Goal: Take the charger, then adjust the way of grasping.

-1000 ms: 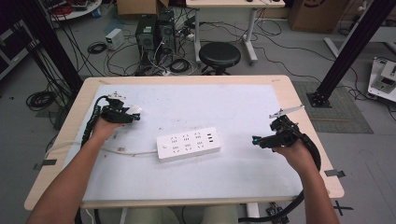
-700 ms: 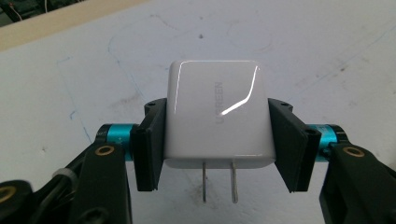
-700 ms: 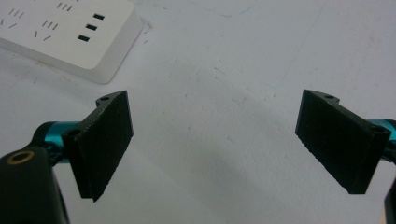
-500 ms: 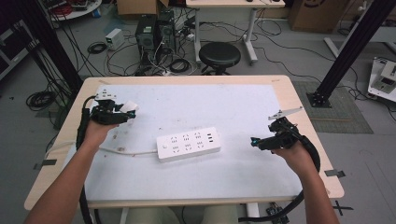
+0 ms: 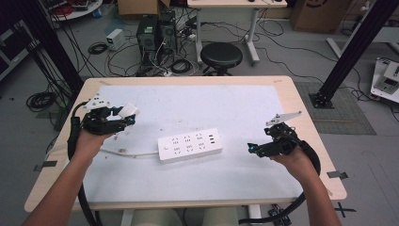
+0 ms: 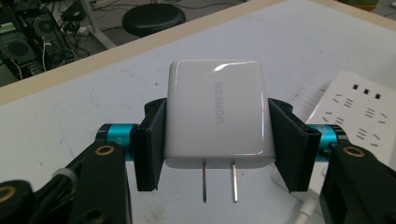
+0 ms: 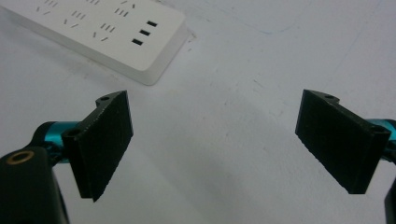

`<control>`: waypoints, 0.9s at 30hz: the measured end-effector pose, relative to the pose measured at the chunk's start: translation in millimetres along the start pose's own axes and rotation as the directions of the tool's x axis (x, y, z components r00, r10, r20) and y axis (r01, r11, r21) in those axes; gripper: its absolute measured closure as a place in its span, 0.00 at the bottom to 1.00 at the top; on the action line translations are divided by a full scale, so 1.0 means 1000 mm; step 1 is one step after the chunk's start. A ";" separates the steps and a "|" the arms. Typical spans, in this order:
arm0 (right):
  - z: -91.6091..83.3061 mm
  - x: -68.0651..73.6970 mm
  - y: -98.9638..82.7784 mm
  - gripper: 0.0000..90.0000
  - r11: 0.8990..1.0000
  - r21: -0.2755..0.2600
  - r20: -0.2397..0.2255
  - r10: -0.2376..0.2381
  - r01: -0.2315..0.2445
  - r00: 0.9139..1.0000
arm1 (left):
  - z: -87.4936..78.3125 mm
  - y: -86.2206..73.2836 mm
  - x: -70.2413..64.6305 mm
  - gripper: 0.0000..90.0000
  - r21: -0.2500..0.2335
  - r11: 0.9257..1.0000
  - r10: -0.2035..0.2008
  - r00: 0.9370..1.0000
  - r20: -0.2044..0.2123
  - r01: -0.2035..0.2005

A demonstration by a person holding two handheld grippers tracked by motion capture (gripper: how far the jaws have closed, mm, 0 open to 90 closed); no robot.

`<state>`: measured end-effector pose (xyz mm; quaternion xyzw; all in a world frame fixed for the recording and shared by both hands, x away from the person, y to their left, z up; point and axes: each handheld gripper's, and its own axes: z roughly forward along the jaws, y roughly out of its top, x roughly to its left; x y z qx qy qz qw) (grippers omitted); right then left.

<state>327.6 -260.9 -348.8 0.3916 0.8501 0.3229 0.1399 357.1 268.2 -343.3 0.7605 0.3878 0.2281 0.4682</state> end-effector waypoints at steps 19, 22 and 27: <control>-0.002 0.010 0.005 0.13 0.999 -0.008 -0.017 -0.039 0.039 0.999 | -0.018 0.001 -0.032 0.47 -0.049 0.996 0.072 0.995 0.072 -0.069; -0.001 0.012 0.005 0.13 0.999 -0.007 -0.017 -0.037 0.037 0.999 | -0.018 0.000 -0.038 0.47 -0.042 0.993 0.112 0.988 0.103 -0.109; 0.001 0.013 0.004 0.12 1.000 -0.006 -0.024 -0.031 0.031 0.999 | -0.018 -0.004 -0.042 0.47 -0.042 0.990 0.141 0.981 0.133 -0.137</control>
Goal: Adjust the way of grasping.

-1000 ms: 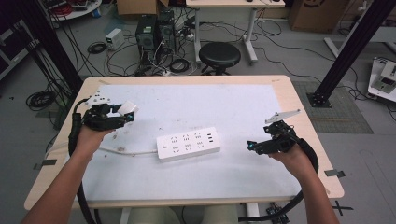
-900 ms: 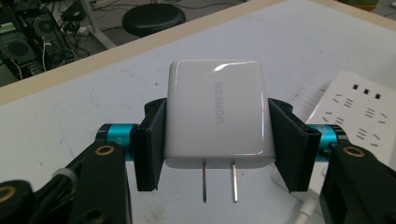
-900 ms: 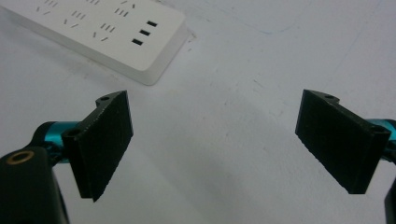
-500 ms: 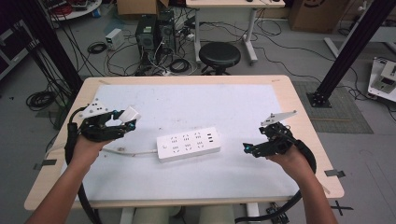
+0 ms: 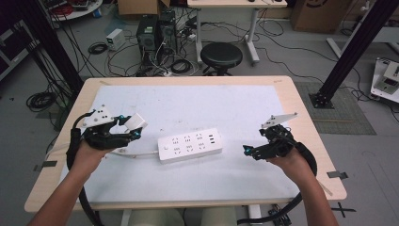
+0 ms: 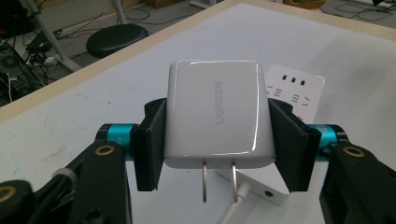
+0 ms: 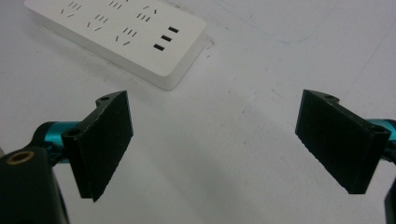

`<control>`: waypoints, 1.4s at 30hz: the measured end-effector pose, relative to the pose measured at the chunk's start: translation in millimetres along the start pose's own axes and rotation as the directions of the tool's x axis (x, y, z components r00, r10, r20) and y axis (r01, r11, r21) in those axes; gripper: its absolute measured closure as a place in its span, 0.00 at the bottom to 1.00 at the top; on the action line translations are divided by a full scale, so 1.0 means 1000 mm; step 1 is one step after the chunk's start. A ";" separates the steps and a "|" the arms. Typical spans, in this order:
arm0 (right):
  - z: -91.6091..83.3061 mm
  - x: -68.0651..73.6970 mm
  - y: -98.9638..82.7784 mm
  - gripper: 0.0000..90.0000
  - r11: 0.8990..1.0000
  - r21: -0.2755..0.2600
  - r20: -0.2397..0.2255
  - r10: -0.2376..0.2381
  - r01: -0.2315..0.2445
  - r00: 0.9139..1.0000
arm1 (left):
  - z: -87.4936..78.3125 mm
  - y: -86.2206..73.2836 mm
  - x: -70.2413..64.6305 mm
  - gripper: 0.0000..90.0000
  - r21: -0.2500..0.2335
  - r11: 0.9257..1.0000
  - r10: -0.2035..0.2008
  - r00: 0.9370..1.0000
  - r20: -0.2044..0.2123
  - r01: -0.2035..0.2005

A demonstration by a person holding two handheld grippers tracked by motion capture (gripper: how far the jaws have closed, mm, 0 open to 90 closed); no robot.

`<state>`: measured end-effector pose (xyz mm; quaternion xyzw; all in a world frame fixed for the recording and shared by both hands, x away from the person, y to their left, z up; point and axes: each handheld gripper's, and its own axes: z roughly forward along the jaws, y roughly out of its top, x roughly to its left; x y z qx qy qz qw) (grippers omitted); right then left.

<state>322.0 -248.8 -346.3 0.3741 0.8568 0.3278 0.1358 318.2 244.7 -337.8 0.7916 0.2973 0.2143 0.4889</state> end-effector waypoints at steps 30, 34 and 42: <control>0.020 0.016 0.028 0.12 0.998 0.013 -0.210 0.063 -0.061 0.976 | 0.022 0.001 -0.037 0.47 -0.025 0.975 0.221 0.957 0.189 -0.220; 0.023 0.019 0.034 0.13 0.996 0.007 -0.268 0.083 -0.084 0.960 | 0.025 0.003 -0.042 0.47 -0.036 0.968 0.250 0.947 0.200 -0.248; 0.032 0.031 0.044 0.17 0.994 0.004 -0.358 0.106 -0.112 0.928 | 0.033 0.002 -0.049 0.47 -0.037 0.964 0.265 0.940 0.215 -0.263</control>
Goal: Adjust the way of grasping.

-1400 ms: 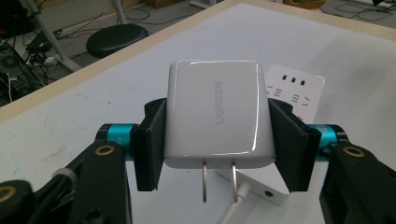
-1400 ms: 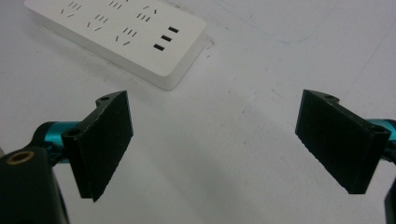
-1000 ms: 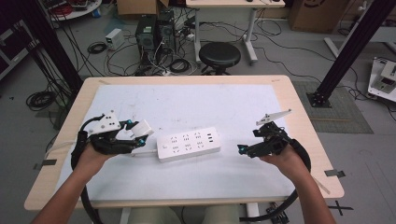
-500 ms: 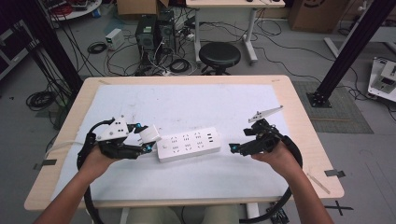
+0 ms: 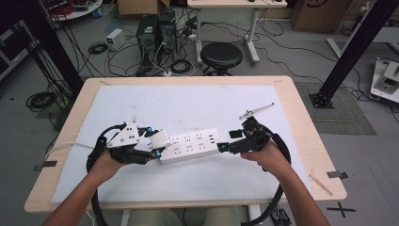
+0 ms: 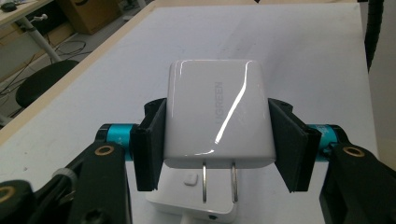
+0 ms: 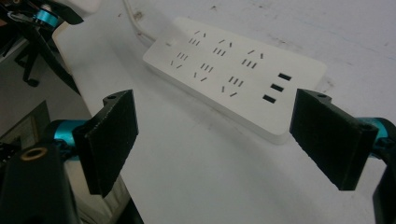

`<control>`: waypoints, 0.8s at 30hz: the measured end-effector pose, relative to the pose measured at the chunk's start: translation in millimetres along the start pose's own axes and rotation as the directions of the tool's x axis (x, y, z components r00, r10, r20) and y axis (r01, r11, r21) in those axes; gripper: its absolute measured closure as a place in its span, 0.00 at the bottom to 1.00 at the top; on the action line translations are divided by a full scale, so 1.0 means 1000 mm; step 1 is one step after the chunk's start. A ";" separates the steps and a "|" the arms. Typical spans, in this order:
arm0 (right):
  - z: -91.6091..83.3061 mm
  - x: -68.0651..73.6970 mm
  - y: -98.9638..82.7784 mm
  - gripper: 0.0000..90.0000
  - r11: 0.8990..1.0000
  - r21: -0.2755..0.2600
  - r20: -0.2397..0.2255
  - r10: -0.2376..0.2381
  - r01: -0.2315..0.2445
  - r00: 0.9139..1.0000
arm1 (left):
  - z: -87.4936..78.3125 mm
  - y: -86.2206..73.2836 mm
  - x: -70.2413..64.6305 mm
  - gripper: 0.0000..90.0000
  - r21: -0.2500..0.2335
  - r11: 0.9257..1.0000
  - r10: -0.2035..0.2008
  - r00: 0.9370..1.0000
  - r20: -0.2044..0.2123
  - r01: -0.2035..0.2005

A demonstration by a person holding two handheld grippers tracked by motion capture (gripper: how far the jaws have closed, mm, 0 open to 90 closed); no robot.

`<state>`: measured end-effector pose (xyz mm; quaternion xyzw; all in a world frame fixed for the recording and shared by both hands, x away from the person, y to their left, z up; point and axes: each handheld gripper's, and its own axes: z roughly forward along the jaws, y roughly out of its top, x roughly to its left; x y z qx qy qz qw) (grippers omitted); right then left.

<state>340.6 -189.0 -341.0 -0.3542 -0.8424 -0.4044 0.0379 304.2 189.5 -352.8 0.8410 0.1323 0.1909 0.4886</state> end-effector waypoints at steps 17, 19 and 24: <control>0.021 0.009 0.015 0.18 0.999 0.004 -0.145 0.051 -0.051 0.988 | 0.022 0.002 -0.013 0.47 0.015 0.998 0.066 0.997 0.037 -0.067; 0.023 0.010 0.016 0.18 0.999 0.000 -0.157 0.047 -0.048 0.986 | 0.024 0.003 -0.014 0.47 0.012 0.997 0.076 0.996 0.040 -0.076; 0.034 0.014 0.024 0.19 0.997 0.009 -0.210 0.073 -0.073 0.975 | 0.030 0.005 -0.018 0.47 0.014 0.994 0.105 0.994 0.042 -0.105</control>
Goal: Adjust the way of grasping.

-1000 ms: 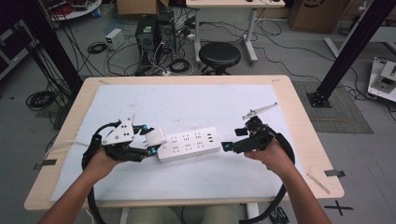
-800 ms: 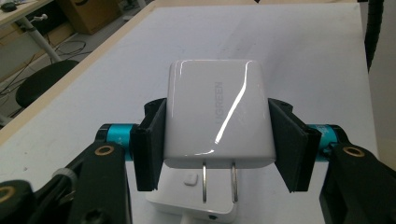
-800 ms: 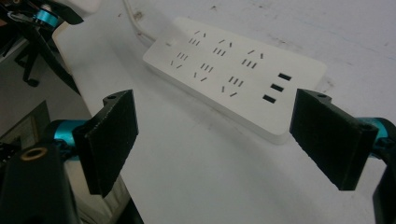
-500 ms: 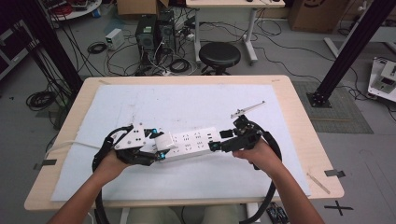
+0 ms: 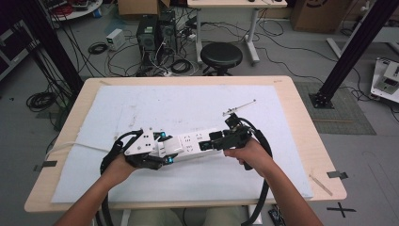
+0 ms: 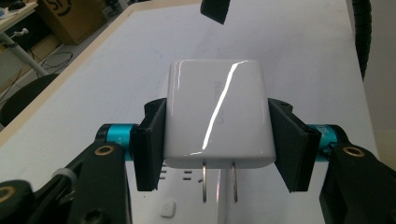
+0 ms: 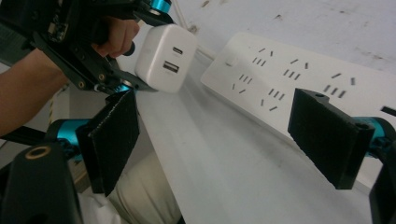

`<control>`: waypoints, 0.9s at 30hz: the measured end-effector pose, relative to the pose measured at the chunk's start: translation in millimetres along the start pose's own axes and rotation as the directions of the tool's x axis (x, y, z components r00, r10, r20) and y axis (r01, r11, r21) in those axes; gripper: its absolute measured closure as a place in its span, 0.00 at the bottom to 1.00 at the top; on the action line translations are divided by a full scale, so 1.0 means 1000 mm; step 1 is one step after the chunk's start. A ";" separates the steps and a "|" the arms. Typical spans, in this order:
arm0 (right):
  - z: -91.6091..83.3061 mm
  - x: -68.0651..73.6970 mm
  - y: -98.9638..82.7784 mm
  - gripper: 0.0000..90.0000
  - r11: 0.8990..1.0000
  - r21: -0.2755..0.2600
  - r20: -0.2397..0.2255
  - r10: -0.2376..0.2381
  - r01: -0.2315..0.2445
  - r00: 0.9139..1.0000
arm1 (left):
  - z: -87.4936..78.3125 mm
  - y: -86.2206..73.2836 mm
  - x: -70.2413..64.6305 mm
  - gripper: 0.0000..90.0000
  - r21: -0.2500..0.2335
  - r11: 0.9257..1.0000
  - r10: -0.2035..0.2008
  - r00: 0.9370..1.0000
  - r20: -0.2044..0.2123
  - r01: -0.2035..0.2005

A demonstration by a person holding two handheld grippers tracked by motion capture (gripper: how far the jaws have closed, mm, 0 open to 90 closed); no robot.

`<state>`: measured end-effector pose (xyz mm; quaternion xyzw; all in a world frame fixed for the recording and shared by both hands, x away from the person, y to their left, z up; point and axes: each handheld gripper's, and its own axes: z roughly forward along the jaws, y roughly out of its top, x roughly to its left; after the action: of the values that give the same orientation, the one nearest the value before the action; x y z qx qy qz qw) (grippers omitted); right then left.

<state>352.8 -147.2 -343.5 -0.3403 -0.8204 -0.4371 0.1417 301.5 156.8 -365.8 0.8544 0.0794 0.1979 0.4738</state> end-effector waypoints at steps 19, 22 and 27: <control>0.029 -0.006 0.009 0.27 0.992 0.056 -0.134 0.118 -0.111 0.984 | 0.016 0.008 -0.008 0.47 -0.020 0.999 0.039 0.999 0.018 -0.038; 0.032 -0.008 0.011 0.28 0.989 0.066 -0.147 0.142 -0.133 0.979 | 0.017 0.009 -0.008 0.47 -0.022 0.999 0.039 0.999 0.022 -0.038; 0.037 -0.007 0.012 0.28 0.985 0.080 -0.156 0.164 -0.153 0.974 | 0.021 0.010 -0.009 0.47 -0.028 0.999 0.037 0.999 0.027 -0.036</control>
<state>368.9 -115.7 -360.9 -0.3631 -0.7905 -0.4228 0.2540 301.2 132.1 -369.2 0.8518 0.0545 0.1957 0.4828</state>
